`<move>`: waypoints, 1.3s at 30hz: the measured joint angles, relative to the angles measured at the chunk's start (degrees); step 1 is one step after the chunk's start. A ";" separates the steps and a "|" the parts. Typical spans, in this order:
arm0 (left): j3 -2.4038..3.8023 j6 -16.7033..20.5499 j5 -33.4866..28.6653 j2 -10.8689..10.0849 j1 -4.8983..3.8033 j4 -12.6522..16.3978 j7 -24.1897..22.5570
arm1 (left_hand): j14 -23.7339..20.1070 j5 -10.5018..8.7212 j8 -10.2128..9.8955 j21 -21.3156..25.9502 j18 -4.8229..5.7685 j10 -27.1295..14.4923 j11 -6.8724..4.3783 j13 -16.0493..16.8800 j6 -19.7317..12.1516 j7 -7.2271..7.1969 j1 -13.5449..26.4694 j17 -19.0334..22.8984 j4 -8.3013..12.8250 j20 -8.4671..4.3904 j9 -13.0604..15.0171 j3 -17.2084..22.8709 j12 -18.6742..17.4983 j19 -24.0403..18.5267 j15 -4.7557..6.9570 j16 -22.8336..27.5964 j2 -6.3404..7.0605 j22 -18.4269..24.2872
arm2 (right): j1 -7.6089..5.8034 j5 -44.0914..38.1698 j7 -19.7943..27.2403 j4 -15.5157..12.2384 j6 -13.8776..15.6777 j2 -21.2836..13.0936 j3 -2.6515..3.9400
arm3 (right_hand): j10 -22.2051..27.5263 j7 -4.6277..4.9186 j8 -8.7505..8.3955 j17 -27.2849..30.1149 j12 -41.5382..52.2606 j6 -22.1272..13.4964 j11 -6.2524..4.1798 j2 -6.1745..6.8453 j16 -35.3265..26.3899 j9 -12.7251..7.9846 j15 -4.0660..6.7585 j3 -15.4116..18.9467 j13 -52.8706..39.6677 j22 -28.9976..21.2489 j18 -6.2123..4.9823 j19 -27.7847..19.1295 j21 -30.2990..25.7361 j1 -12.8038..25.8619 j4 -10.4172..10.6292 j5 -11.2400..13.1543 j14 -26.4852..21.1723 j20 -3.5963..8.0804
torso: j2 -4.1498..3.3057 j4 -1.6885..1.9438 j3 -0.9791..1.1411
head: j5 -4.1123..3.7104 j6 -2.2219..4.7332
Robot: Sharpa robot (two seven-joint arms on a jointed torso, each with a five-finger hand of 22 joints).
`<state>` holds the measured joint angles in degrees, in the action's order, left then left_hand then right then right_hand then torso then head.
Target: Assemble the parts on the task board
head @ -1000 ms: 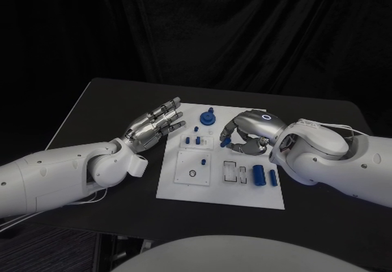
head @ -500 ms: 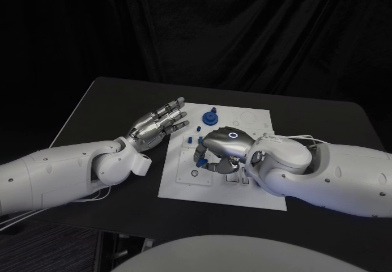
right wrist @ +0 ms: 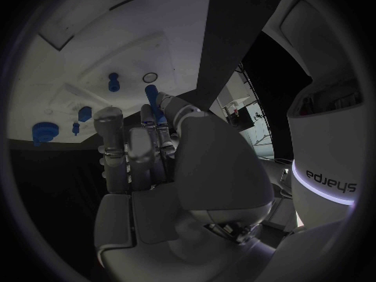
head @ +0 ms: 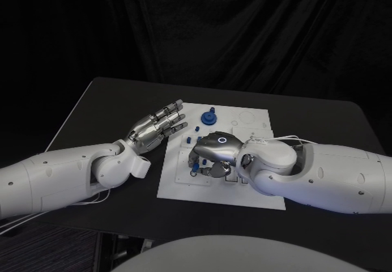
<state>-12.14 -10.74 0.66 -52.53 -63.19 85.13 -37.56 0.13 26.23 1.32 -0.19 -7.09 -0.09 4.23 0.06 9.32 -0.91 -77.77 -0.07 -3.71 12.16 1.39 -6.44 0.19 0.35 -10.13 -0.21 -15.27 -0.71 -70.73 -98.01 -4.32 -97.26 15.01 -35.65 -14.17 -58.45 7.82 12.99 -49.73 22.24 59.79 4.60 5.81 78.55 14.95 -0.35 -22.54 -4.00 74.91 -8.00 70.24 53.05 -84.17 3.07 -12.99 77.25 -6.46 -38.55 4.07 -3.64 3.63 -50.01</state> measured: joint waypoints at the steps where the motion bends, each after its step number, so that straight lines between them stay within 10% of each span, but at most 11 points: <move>1: 0.00 0.00 0.00 -0.05 0.07 0.03 0.00 | 0.00 0.00 0.00 0.00 0.00 0.00 0.00 0.00 0.00 0.00 0.00 0.00 0.00 0.00 0.00 0.00 0.00 0.00 0.00 0.00 0.00 0.00 | 0.05 -0.10 -0.02 0.12 -0.13 0.05 0.00 | 0.00 0.00 0.02 0.08 0.00 -0.01 0.00 0.00 0.00 0.00 0.00 0.00 0.00 0.00 0.00 0.00 0.00 0.00 0.00 0.00 0.00 0.00 | 0.00 0.00 -0.01 | 0.00 0.00; 39: 0.00 -0.06 0.00 -0.20 0.57 0.01 -0.11 | 0.00 0.00 0.00 0.00 0.00 -0.01 -0.01 0.04 0.00 0.00 0.22 -0.02 0.32 0.01 -0.01 0.32 0.00 0.00 0.00 0.00 -0.22 -0.16 | 2.73 -1.52 0.00 3.30 1.53 2.09 0.20 | -1.95 -0.95 0.70 -0.86 -0.77 0.28 -0.51 -0.13 0.00 0.00 0.34 0.17 -0.20 0.03 -0.02 0.72 0.82 0.89 -0.16 2.66 0.65 0.32 | 0.09 -0.14 0.02 | -0.48 0.00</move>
<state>-12.14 -10.80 0.66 -52.73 -62.61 85.14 -37.68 0.12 26.23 1.32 -0.19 -7.09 -0.10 4.22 0.10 9.32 -0.91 -77.56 -0.09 -3.39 12.17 1.38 -6.12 0.20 0.35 -10.13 -0.20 -15.49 -0.87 -68.01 -99.53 -4.32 -93.96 16.54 -33.56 -13.97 -60.41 6.87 13.69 -50.60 21.46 60.07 4.09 5.68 78.55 14.95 -0.01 -22.37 -4.20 74.94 -8.02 70.96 53.88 -83.29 2.91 -10.33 77.90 -6.14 -38.46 3.93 -3.62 3.15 -50.01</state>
